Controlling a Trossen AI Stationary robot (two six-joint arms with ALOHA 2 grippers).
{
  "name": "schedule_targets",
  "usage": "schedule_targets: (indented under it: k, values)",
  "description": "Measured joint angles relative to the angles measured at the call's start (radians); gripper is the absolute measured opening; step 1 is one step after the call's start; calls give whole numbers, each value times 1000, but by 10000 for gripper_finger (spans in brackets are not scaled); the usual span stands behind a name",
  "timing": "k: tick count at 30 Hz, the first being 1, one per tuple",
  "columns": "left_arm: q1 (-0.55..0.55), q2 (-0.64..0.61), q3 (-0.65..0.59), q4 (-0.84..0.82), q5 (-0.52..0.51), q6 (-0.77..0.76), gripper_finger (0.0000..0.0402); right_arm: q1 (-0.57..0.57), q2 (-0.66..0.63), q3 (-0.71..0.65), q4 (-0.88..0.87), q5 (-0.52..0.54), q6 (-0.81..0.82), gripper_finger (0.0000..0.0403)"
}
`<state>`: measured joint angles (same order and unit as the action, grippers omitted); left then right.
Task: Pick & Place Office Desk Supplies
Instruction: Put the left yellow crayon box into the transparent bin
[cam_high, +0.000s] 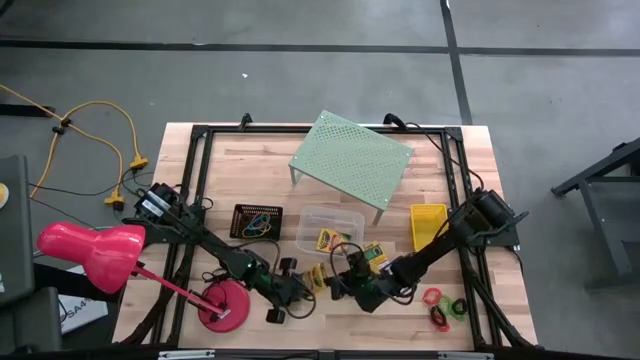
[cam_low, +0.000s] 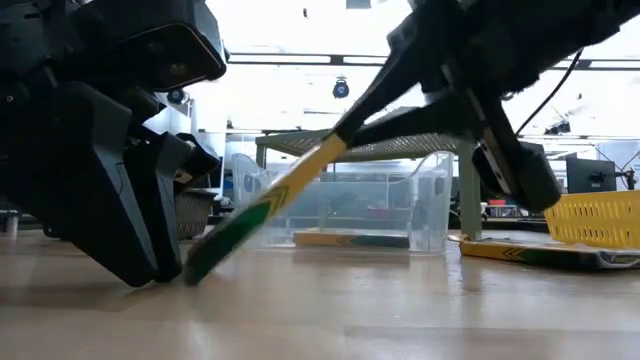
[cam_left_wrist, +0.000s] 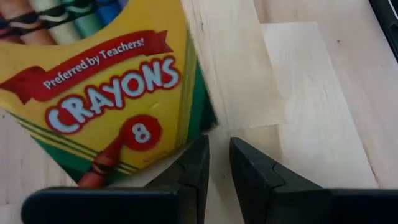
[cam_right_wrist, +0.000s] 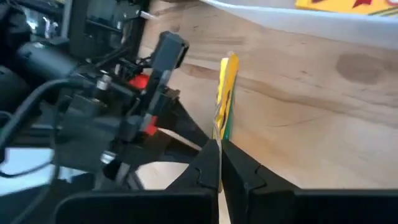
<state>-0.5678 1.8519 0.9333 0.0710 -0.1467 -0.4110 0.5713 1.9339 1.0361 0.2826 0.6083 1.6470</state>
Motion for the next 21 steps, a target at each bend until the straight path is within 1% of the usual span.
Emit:
schedule_targets:
  k: [9,14,21]
  values:
    - [-16,-26,-2,-15,-29,14,63,-17,-49,0,20,-6,-108,1]
    - [-19,-28,-2,-17,-34,13,63,-26,-55,1,74,-28,-155,2]
    - [-20,-29,-2,-17,-34,7,63,-40,-64,1,155,-22,-223,3]
